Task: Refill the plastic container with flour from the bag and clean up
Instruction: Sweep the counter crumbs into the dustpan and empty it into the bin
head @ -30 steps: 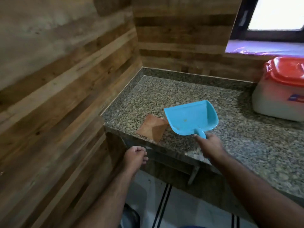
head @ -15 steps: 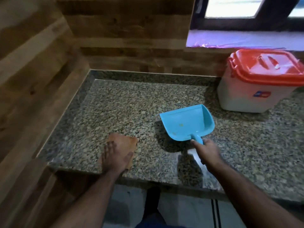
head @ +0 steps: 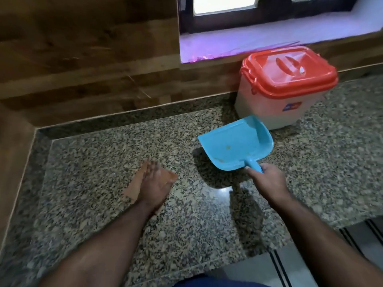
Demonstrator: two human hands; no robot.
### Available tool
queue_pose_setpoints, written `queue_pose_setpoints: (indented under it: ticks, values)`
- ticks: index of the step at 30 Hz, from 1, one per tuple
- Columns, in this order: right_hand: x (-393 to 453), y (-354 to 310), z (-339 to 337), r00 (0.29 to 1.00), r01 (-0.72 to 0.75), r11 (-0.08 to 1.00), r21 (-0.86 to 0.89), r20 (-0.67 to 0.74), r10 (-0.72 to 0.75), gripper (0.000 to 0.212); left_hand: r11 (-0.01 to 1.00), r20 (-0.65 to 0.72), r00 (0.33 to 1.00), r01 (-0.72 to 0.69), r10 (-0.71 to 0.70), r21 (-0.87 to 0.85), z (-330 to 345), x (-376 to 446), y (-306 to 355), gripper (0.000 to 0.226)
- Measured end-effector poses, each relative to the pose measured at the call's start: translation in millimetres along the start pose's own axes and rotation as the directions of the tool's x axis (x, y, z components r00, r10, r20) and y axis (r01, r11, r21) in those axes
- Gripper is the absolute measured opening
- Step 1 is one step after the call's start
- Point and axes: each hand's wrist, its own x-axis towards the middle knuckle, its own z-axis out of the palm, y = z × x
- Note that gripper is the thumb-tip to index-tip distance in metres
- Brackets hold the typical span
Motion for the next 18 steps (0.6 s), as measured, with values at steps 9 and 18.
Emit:
queue_pose_setpoints:
  ticks: [9,18]
  values:
    - [-14,23,-1,0.999,-0.027,0.999,-0.024,-0.046,0.026,0.034,0.987,-0.014,0.987,0.159,-0.159,-0.029,11,50,53,0.075]
    - [-36,78,-9,0.966,-0.206,0.978,0.034,-0.153,0.209,0.031,0.958,0.02,1.0,-0.005,0.011,-0.285,26,144,161,0.051]
